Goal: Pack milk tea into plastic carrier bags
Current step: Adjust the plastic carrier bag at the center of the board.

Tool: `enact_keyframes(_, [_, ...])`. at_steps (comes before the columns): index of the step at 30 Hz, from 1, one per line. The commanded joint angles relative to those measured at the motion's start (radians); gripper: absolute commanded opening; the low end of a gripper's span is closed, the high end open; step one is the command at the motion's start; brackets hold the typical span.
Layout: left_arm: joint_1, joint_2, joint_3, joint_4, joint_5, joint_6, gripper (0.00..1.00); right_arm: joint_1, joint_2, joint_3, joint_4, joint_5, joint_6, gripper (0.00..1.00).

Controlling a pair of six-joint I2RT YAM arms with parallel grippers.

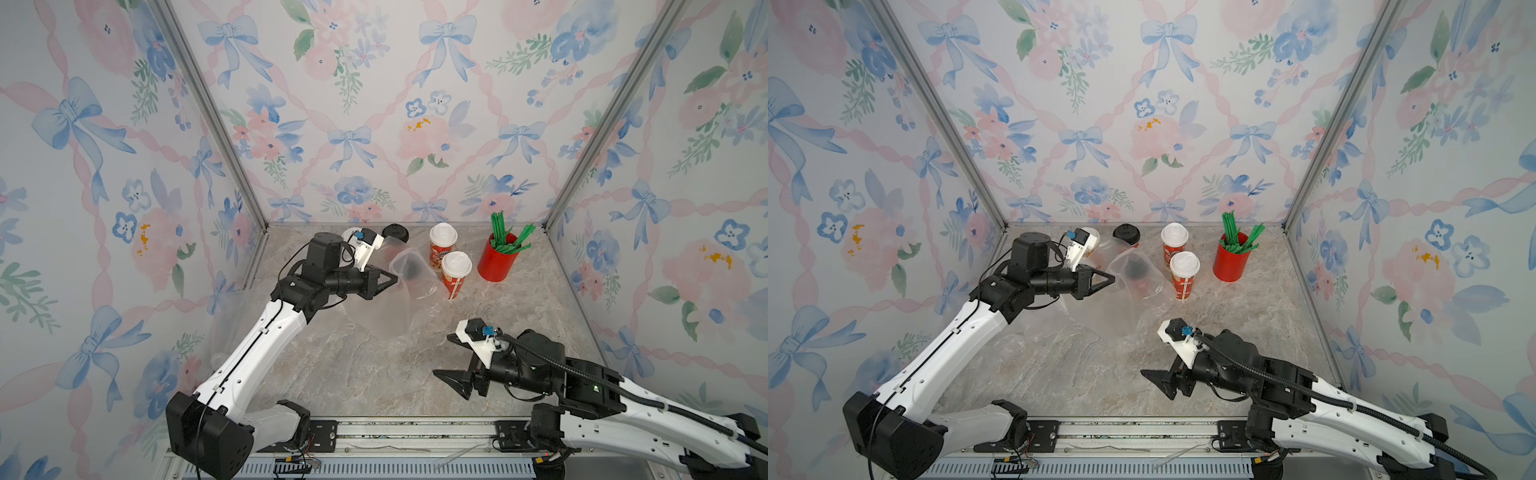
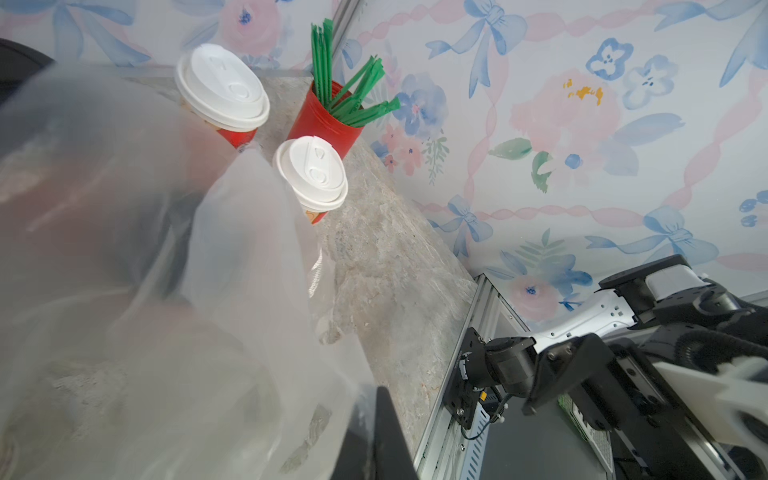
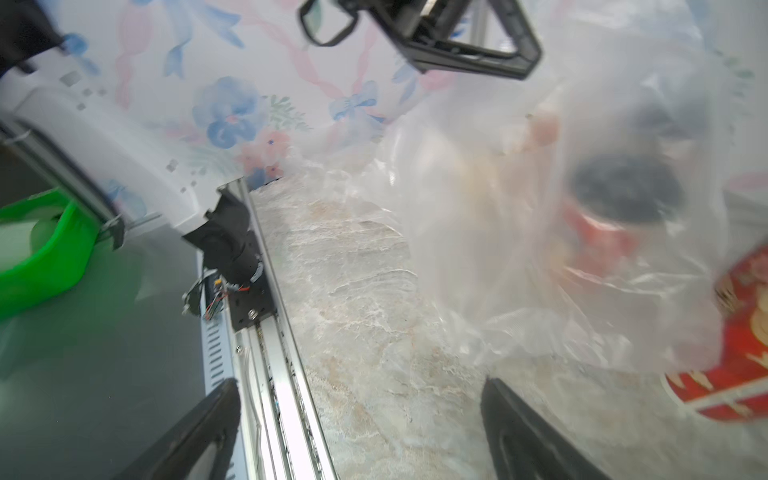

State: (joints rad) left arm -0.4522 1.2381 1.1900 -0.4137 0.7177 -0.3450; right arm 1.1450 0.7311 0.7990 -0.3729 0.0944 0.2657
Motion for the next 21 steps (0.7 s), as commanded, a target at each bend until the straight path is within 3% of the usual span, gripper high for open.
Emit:
enact_keyframes(1, [-0.074,0.027,0.016,0.003,-0.048,0.007,0.00,-0.075,0.064,0.073,-0.034,0.181,0.382,0.84])
enact_keyframes(6, [-0.178,0.086,-0.005,0.003,-0.142,0.011,0.00,-0.181,0.091,0.076,-0.116,0.193,0.774,0.78])
enact_keyframes(11, [-0.281,0.176,0.001,0.002,-0.177,0.001,0.00,-0.237,0.091,0.021,-0.077,0.135,0.923,0.78])
enact_keyframes(14, [-0.338,0.224,0.020,0.004,-0.163,0.016,0.00,-0.238,0.102,0.033,-0.076,0.132,0.960,0.91])
enact_keyframes(18, [-0.371,0.244,0.029,0.003,-0.155,0.032,0.00,-0.243,0.142,0.078,-0.116,0.165,1.002,0.94])
enact_keyframes(21, [-0.376,0.246,0.034,0.003,-0.150,0.037,0.01,-0.262,0.183,0.088,-0.149,0.175,1.054,0.92])
